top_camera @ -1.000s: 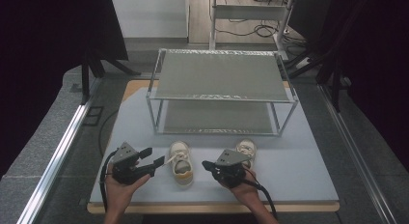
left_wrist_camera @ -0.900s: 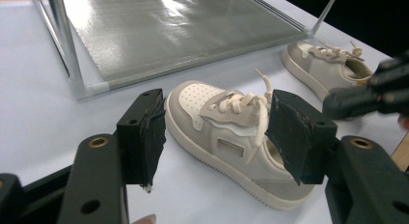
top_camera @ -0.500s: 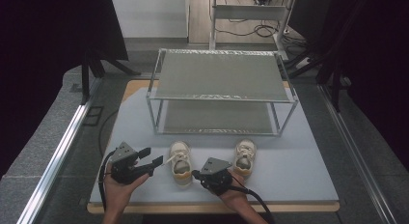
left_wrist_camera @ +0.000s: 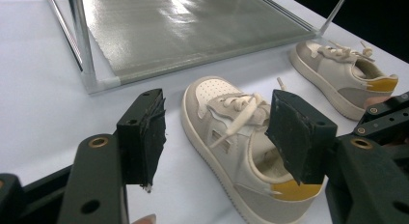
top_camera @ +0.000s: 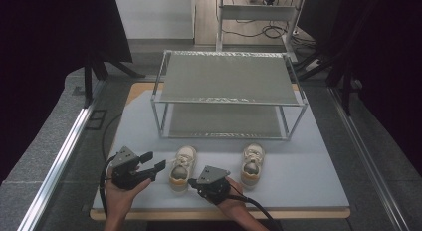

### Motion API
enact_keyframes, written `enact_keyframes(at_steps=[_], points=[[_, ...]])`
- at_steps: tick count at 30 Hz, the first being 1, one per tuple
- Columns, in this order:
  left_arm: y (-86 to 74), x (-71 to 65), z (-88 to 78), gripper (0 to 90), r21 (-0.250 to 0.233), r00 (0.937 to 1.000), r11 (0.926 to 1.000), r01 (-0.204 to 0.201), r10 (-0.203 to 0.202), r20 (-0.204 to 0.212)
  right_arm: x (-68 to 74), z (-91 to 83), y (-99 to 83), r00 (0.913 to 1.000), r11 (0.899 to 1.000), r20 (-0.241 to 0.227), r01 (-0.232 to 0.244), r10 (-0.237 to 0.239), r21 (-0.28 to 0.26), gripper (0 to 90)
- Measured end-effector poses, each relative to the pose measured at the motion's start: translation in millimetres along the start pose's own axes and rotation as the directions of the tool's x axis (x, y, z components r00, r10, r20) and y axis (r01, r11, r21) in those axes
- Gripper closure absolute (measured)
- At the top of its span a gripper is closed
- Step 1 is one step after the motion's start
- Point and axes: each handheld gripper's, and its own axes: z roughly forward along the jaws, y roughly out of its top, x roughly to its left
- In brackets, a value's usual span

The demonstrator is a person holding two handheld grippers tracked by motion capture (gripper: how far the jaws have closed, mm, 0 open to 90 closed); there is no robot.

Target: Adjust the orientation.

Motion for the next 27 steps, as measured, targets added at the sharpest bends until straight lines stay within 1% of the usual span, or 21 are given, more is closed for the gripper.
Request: enact_keyframes(at_steps=[5, 10, 19, 22, 27], points=[[-0.3, -1.5, 0.7, 38.5, 0.003, 1.0, 1.0, -0.003, 0.003, 0.0, 1.1, 0.6, 0.1, 1.0, 1.0, 0.005, 0.002, -0.002, -0.004, 87.8], [-1.2, 0.4, 0.4, 38.5, 0.007, 1.0, 1.0, -0.003, 0.003, -0.002, 0.0, -0.7, -0.1, 1.0, 1.0, 0.003, 0.001, -0.001, -0.009, 87.6], [-1.2, 2.0, -1.8, 38.6, 0.004, 1.0, 1.0, 0.002, -0.002, -0.005, -9.9, -18.8, 2.9, 0.9991, 0.998, 0.036, -0.02, 0.022, -0.055, 87.3], [-1.5, 2.8, -0.4, 38.6, 0.006, 1.0, 1.0, 0.0, 0.0, -0.003, -12.5, -24.4, 2.6, 0.9985, 0.998, 0.049, -0.023, 0.026, -0.062, 86.8], [-0.4, 3.5, 1.0, 38.6, 0.008, 1.0, 1.0, -0.002, 0.002, 0.0, -15.8, -35.2, -0.1, 0.9963, 0.998, 0.083, -0.019, 0.024, -0.065, 86.8]])
